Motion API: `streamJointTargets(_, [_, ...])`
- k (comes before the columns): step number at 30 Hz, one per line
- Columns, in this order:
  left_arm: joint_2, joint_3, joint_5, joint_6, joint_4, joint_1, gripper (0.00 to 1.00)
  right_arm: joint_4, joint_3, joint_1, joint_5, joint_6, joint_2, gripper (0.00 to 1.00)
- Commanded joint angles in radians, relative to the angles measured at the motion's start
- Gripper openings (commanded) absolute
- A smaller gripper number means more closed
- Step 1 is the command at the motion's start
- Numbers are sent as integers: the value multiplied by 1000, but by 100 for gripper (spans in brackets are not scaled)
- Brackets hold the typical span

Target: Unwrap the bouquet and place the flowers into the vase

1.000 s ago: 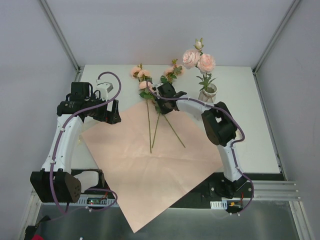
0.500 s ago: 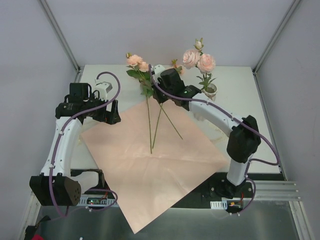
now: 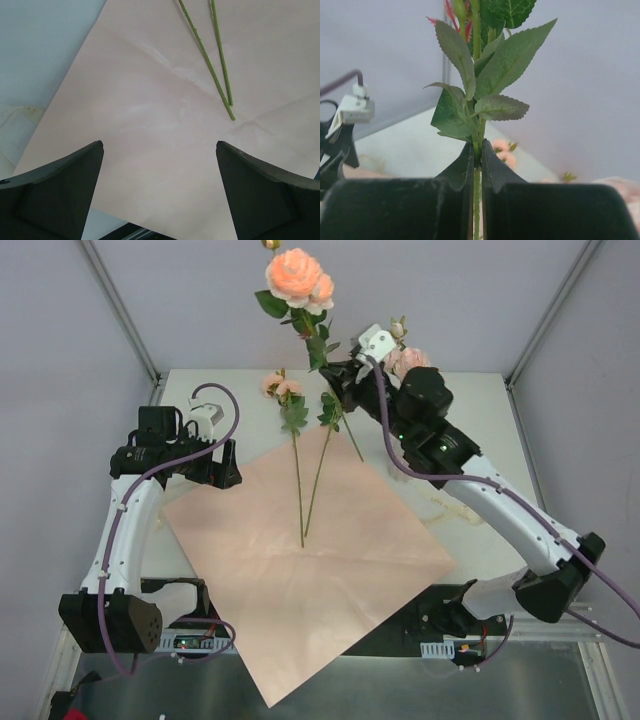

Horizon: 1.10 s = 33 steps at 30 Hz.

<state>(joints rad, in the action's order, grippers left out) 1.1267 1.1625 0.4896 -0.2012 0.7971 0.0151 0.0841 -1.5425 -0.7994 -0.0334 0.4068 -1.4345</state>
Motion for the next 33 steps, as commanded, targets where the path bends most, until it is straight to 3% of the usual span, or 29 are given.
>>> streamJointTargets(1, [-16, 19, 15, 8, -9, 9, 96, 309, 50, 43, 96, 116, 155, 1])
streamJointTargets(6, [-13, 20, 20, 6, -9, 8, 95, 477, 178, 167, 245, 95, 250, 1])
streamJointTargets(10, [-11, 17, 20, -1, -9, 9, 96, 694, 313, 282, 490, 60, 330, 1])
streamJointTargets(12, [-10, 17, 18, -4, -10, 9, 96, 712, 334, 314, 530, 56, 341, 1])
streamJointTargets(24, [1, 26, 15, -7, -10, 9, 96, 743, 361, 436, 521, -34, 270, 1])
streamJointTargets(33, [4, 37, 12, -10, -10, 9, 96, 738, 427, 442, 494, -62, 206, 1])
